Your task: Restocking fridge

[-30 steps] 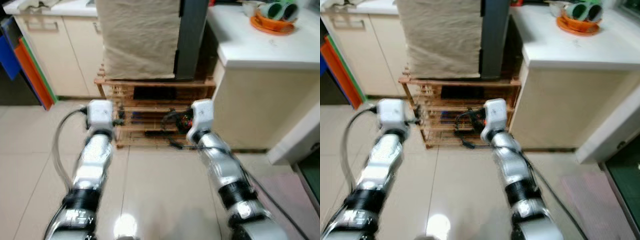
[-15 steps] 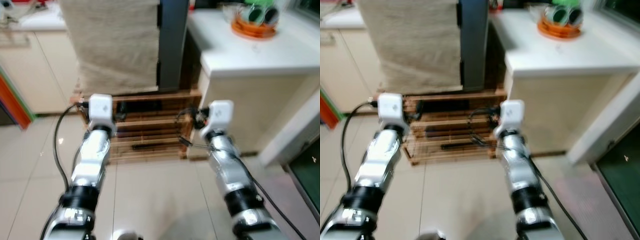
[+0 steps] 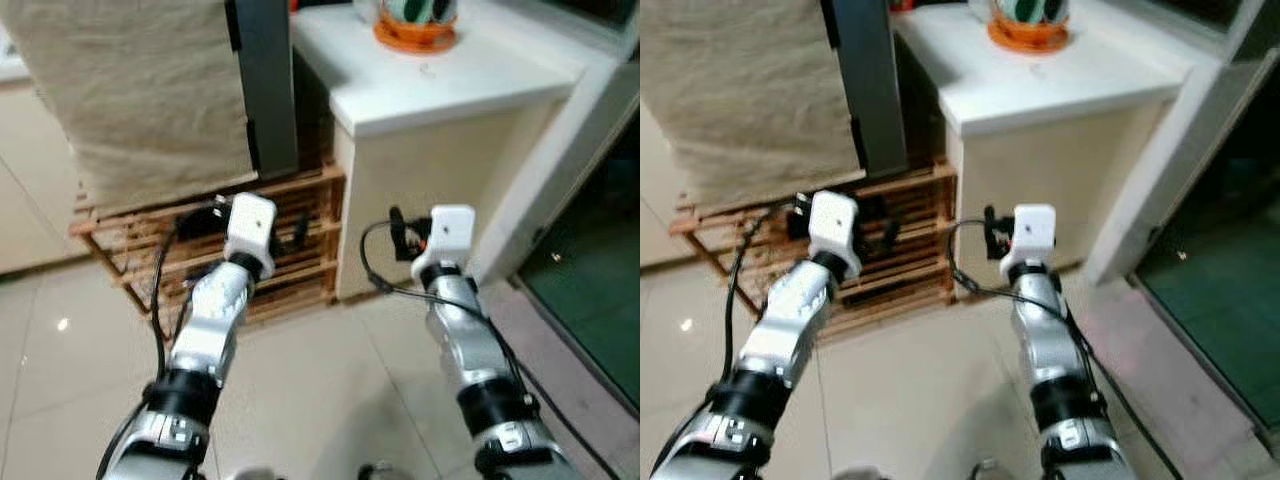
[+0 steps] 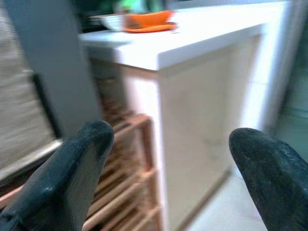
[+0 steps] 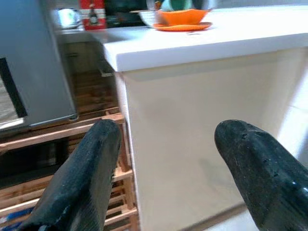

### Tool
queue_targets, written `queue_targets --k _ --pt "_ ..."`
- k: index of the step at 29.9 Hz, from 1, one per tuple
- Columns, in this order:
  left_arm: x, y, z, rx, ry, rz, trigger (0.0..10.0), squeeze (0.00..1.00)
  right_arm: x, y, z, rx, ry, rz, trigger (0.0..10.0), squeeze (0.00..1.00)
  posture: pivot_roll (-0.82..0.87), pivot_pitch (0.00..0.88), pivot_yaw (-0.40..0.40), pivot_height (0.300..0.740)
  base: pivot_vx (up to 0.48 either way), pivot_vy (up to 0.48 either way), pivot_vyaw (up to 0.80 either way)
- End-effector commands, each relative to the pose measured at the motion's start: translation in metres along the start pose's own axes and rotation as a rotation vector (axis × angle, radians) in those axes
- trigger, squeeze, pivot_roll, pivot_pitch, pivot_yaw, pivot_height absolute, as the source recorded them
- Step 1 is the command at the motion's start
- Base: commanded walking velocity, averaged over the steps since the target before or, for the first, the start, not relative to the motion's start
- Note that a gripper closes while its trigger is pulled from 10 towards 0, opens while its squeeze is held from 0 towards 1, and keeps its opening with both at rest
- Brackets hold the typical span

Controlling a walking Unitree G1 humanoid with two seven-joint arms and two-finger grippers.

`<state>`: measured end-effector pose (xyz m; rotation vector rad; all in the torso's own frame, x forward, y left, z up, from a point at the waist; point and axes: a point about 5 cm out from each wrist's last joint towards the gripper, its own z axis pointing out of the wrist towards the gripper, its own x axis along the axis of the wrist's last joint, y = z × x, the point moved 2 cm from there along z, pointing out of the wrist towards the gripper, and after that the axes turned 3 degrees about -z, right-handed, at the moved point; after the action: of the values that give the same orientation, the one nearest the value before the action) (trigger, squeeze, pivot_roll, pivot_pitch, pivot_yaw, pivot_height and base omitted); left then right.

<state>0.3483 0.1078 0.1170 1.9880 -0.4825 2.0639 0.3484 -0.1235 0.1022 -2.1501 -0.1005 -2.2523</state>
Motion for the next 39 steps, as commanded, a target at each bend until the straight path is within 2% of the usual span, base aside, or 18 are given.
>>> queue_targets --k 1,6,10,11,12,14,15,16,17,19,20,21,22,25,34,36,38,39 --pt "0.002 -0.001 -0.001 -0.03 0.007 0.001 10.0 0.0 -0.003 -0.004 -0.002 0.002 -0.001 -0.001 10.0 0.0 -0.02 0.0 0.02 0.74 0.0 0.48 -0.78" --pt "0.002 -0.002 0.002 -0.035 0.005 -0.046 10.0 0.0 -0.002 0.004 -0.004 -0.045 0.019 -0.029 10.0 0.0 -0.04 0.0 0.025 0.74 0.0 0.48 -0.78" --pt "-0.006 -0.015 0.0 0.056 -0.024 -0.058 10.0 0.0 -0.001 0.023 -0.016 -0.134 0.045 -0.063 10.0 0.0 -0.04 0.0 0.025 0.74 0.0 0.48 -0.78" --pt "-0.011 -0.02 -0.001 0.083 -0.042 -0.069 10.0 0.0 -0.005 0.03 -0.024 -0.162 0.042 -0.079 10.0 0.0 -0.04 0.0 0.026 0.74 0.0 0.255 -0.78" --pt "-0.011 -0.02 -0.001 0.083 -0.042 -0.069 10.0 0.0 -0.005 0.03 -0.024 -0.162 0.042 -0.079 10.0 0.0 -0.04 0.0 0.026 0.74 0.0 0.255 -0.78" --pt "-0.019 -0.023 -0.004 0.099 -0.08 -0.069 10.0 0.0 -0.016 0.048 -0.046 -0.24 0.023 -0.14 10.0 0.0 -0.05 0.0 0.029 0.74 0.0 0.0 -0.68" --pt "-0.019 -0.023 -0.004 0.099 -0.08 -0.069 10.0 0.0 -0.016 0.048 -0.046 -0.24 0.023 -0.14 10.0 0.0 -0.05 0.0 0.029 0.74 0.0 0.0 -0.58" --pt "-0.021 -0.023 -0.005 0.099 -0.089 -0.062 10.0 0.0 -0.02 0.056 -0.055 -0.271 0.015 -0.169 10.0 0.0 -0.06 0.0 0.031 0.74 0.0 0.0 -0.58" --pt "-0.02 -0.019 -0.006 0.066 -0.071 -0.044 10.0 0.0 -0.031 0.073 -0.074 -0.346 -0.024 -0.206 10.0 0.0 -0.07 0.0 0.039 0.74 0.0 0.0 0.0" --pt "-0.018 -0.017 -0.006 0.052 -0.063 -0.038 10.0 0.0 -0.034 0.078 -0.079 -0.368 -0.037 -0.213 10.0 0.0 -0.07 0.0 0.039 0.74 0.0 0.0 0.0" --pt "-0.015 -0.011 -0.006 -0.003 -0.025 -0.097 10.0 0.0 -0.036 0.086 -0.087 -0.42 -0.055 -0.222 10.0 0.0 -0.08 0.0 0.043 0.74 0.48 0.0 0.0" --pt "-0.015 -0.011 -0.006 -0.003 -0.025 -0.097 10.0 0.0 -0.036 0.086 -0.087 -0.42 -0.055 -0.222 10.0 0.0 -0.08 0.0 0.043 0.74 0.48 0.0 0.0" --pt "-0.011 0.003 -0.003 -0.086 -0.004 -0.093 10.0 0.0 -0.038 0.095 -0.094 -0.492 -0.079 -0.208 10.0 0.0 -0.09 0.0 0.056 0.74 0.48 0.0 0.0" --pt "-0.006 0.013 0.001 -0.156 0.013 -0.071 10.0 0.0 -0.038 0.096 -0.093 -0.51 -0.091 -0.215 10.0 0.0 -0.11 0.0 0.063 0.74 0.48 0.0 0.0" --pt "-0.002 0.031 0.007 -0.258 0.029 -0.081 10.0 0.0 -0.027 0.085 -0.088 -0.473 -0.041 -0.231 10.0 0.0 -0.13 0.0 0.062 0.74 0.48 0.0 -0.78" --pt "0.003 0.039 0.011 -0.317 0.043 -0.089 10.0 0.0 -0.025 0.081 -0.083 -0.461 -0.037 -0.232 10.0 0.0 -0.13 0.0 0.056 0.74 0.48 0.0 -0.77" --pt "0.008 0.041 0.014 -0.331 0.053 -0.118 10.0 0.0 -0.024 0.078 -0.079 -0.451 -0.032 -0.23 10.0 0.0 -0.13 0.0 0.056 0.74 0.48 0.0 -0.77" --pt "0.012 0.041 0.017 -0.333 0.06 -0.103 10.0 0.0 -0.02 0.074 -0.074 -0.434 -0.012 -0.231 10.0 0.0 -0.13 0.0 0.054 0.74 0.48 0.0 -0.77"
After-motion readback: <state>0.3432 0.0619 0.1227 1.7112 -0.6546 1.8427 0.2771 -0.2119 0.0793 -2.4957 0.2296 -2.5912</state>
